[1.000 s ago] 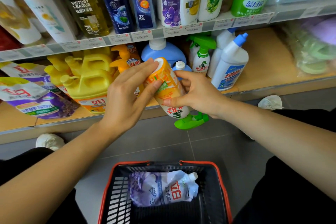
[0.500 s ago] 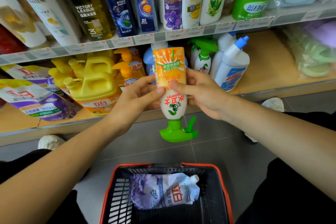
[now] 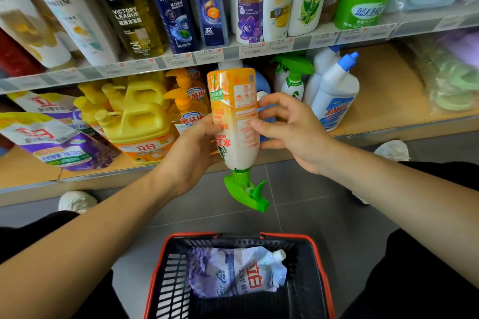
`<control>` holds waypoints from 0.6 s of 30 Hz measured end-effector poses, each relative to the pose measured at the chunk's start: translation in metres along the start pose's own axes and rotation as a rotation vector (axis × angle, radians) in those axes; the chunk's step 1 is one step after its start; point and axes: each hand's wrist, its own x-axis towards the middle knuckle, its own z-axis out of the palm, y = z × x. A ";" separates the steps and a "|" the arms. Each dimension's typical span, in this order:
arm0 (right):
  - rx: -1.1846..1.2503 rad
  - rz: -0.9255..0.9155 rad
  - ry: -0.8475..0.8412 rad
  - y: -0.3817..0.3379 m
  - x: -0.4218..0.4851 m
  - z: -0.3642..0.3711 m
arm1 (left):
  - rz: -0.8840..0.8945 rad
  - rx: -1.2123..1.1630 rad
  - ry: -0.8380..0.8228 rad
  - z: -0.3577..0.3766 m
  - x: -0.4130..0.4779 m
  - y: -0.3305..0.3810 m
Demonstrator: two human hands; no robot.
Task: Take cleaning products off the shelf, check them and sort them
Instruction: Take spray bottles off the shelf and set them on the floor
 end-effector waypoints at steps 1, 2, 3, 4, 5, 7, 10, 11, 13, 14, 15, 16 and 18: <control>-0.007 -0.013 0.011 0.001 0.000 0.000 | 0.008 0.012 -0.014 0.000 0.000 0.000; -0.011 -0.025 0.017 0.002 -0.001 0.000 | 0.013 0.022 -0.022 0.000 0.000 0.000; -0.011 -0.035 0.020 0.002 -0.001 0.001 | 0.016 0.034 -0.025 0.001 0.000 -0.001; -0.014 -0.044 0.021 0.003 -0.001 0.001 | 0.019 0.049 -0.023 0.001 0.001 0.000; -0.018 -0.051 0.024 0.002 -0.001 0.002 | 0.022 0.063 -0.016 0.001 0.001 -0.001; -0.031 -0.067 0.056 0.002 0.000 0.002 | 0.037 0.088 0.020 0.003 0.000 -0.001; -0.052 -0.084 0.121 0.000 0.001 0.002 | 0.105 0.136 0.098 0.006 -0.002 -0.001; -0.044 -0.074 0.122 0.000 0.002 0.003 | 0.117 0.141 0.115 0.006 -0.002 -0.002; -0.019 -0.037 0.100 0.000 0.001 0.005 | 0.115 0.145 0.107 0.007 -0.003 -0.002; -0.005 -0.019 0.084 0.000 0.001 0.006 | 0.106 0.145 0.097 0.007 -0.004 -0.003; 0.010 -0.007 0.069 0.000 0.000 0.006 | 0.099 0.138 0.091 0.006 -0.004 -0.003; 0.025 0.002 0.059 -0.001 0.000 0.006 | 0.095 0.124 0.086 0.005 -0.005 -0.002; 0.086 0.033 0.040 -0.002 0.000 0.002 | 0.109 0.101 0.085 0.004 -0.005 0.000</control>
